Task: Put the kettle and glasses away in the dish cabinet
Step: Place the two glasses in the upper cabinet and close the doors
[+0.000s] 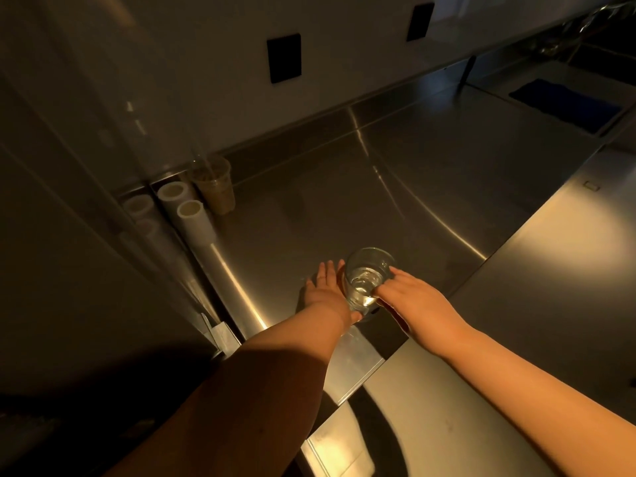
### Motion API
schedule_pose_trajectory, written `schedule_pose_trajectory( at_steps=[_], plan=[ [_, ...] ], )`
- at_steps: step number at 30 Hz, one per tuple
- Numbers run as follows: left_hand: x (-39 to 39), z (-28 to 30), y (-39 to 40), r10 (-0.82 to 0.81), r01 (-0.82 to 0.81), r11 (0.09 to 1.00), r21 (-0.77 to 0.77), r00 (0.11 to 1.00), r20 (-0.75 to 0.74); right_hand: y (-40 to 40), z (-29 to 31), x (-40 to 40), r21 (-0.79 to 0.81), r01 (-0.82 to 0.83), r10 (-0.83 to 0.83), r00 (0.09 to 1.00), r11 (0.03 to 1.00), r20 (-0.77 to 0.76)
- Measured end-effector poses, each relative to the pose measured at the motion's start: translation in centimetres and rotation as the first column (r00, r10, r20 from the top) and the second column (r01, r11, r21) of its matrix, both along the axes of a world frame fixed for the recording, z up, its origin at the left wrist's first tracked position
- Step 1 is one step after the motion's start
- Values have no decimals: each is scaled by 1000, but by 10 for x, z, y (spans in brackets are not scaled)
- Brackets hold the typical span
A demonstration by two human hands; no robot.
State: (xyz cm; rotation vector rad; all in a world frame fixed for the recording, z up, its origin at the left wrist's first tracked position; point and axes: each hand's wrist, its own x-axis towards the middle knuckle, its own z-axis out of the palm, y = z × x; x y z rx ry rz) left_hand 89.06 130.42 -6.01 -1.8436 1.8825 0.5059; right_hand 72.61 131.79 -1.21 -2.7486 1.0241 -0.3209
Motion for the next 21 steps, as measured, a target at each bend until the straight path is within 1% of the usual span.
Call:
schedule_pose_trajectory(
  at_steps=[5, 12, 13, 14, 15, 16, 17, 18, 19, 20, 21],
  plan=[
    [1, 0, 0, 48, -48, 999, 7, 999, 2, -4, -10, 1, 50, 39, -38, 999, 998, -24],
    [0, 0, 1, 14, -15, 999, 36, 999, 32, -2, -14, 1, 56, 44, -44, 999, 997, -1],
    [-1, 0, 1, 12, -14, 999, 37, 999, 38, -2, -16, 0, 37, 44, -44, 999, 998, 8],
    [-1, 0, 2, 12, -13, 999, 37, 999, 41, -1, -20, -2, -1, 47, -47, 998, 999, 44],
    [-1, 0, 2, 12, -13, 999, 37, 999, 42, 2, -25, -3, -27, 75, -72, 991, 997, 113],
    [-1, -1, 2, 13, -15, 999, 38, 999, 39, 5, -31, -3, -18, 141, -134, 969, 990, 209],
    [0, -2, 2, 17, -18, 999, 39, 999, 33, 8, -37, -2, 39, 230, -231, 923, 972, 309],
    [0, -2, 1, 20, -21, 999, 41, 999, 27, 11, -43, -1, 139, 311, -341, 857, 940, 387],
    [0, -3, 1, 19, -21, 999, 44, 999, 26, 13, -51, 1, 258, 365, -444, 787, 895, 428],
    [0, -4, 1, 17, -18, 999, 47, 999, 28, 14, -59, 5, 373, 389, -529, 732, 842, 429],
    [0, -5, 1, 14, -15, 999, 50, 999, 32, 14, -68, 9, 464, 390, -583, 700, 795, 411]
  ],
)
